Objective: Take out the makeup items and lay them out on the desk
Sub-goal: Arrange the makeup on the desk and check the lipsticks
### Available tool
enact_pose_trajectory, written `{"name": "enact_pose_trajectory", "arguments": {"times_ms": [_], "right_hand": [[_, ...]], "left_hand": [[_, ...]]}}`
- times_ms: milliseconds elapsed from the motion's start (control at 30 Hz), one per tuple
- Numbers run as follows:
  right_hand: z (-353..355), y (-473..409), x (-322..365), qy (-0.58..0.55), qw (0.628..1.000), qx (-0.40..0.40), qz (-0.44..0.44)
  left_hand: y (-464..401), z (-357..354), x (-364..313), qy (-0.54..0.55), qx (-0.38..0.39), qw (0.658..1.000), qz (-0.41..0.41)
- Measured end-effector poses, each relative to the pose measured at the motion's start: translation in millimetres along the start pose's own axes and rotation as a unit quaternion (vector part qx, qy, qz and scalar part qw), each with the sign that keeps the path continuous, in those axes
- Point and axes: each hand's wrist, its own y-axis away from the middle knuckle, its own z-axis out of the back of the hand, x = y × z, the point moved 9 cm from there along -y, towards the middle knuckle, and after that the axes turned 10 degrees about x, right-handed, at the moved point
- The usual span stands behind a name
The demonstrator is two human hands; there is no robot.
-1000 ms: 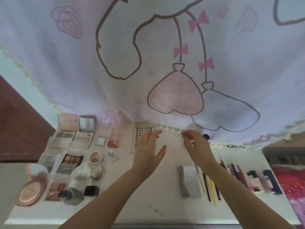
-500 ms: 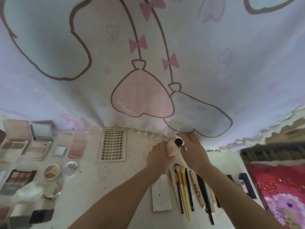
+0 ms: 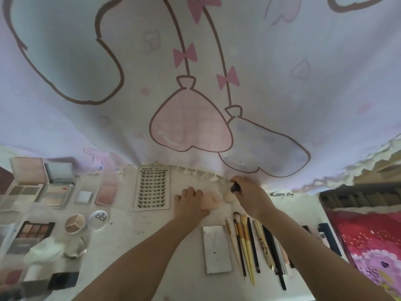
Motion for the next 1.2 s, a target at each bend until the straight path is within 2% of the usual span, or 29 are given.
{"name": "enact_pose_trajectory", "arguments": {"times_ms": [100,200,300,400,467,567,633,800,867,933,967,1000,1067,1133,1200], "right_hand": [[8,7,4,-0.021,1.0,-0.018,-0.003],[28,17,22,-0.06,0.996,-0.063,0.025],[40,26,43,-0.165,0.984,-0.061,0.038],[36,32,69,-0.219,0.974,-0.04,0.052],[29,35,86,-0.181,0.982,-0.024,0.04],[19,32,104,-0.009,1.0,-0.006,-0.007],[13,29,118,0.005,1.0,0.003,0.001],[-4,34,154,-0.08,0.99,0.02,0.111],[-9,40,169,-0.086,0.982,0.034,0.166],[-17,45,183,-0.096,0.969,0.096,0.207],[-22,48,191,-0.102,0.959,0.145,0.222],[-27,50,196,-0.111,0.948,0.194,0.226],[-33,50,200,-0.138,0.937,0.26,0.19],[-39,45,202,-0.119,0.943,0.281,0.13],[-42,38,207,-0.049,0.958,0.264,0.096]], "left_hand": [[3,4,0,0.017,0.013,1.0,-0.004],[19,34,-12,0.073,-0.041,0.995,-0.061],[51,71,-33,0.229,-0.065,0.957,-0.166],[78,88,-24,0.396,-0.027,0.91,-0.122],[95,93,-13,0.395,-0.022,0.913,-0.101],[116,96,1,0.318,-0.053,0.94,-0.113],[126,91,11,0.325,-0.032,0.938,-0.115],[148,80,35,0.451,0.078,0.879,-0.131],[161,77,41,0.519,0.124,0.832,-0.155],[173,76,49,0.575,0.158,0.786,-0.161],[178,76,55,0.586,0.165,0.777,-0.158],[181,76,63,0.584,0.161,0.781,-0.151],[183,78,82,0.522,0.119,0.836,-0.118],[183,83,100,0.427,0.057,0.899,-0.08],[185,88,109,0.389,0.016,0.919,-0.068]]}}
